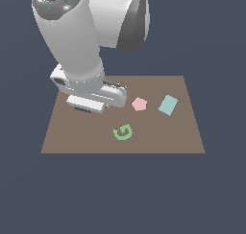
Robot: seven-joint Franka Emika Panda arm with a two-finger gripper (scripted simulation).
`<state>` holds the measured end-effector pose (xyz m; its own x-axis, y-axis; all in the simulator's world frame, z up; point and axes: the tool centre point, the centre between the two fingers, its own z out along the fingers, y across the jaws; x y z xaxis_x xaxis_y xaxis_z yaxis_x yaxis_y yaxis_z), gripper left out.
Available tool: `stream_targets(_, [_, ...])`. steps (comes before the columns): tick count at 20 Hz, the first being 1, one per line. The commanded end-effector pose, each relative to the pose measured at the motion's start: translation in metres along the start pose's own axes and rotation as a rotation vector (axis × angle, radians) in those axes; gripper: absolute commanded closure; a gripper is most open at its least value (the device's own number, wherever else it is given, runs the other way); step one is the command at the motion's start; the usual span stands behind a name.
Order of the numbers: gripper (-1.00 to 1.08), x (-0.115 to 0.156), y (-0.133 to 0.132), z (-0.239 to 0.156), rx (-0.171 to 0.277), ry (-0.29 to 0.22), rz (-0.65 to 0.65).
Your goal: Insert a designated object into the corresponding slot on a board.
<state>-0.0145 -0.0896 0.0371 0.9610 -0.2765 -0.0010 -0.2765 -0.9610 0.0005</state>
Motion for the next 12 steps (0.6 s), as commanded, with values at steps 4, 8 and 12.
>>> stream_targets(4, [1.08,-0.029,-0.014,-0.002,0.0,0.0,0.08])
stream_targets(8, [1.08,-0.044,-0.023,-0.003,0.0,0.0,0.122])
stream_targets(12, [1.08,-0.053,-0.029,-0.003,0.0,0.0,0.149])
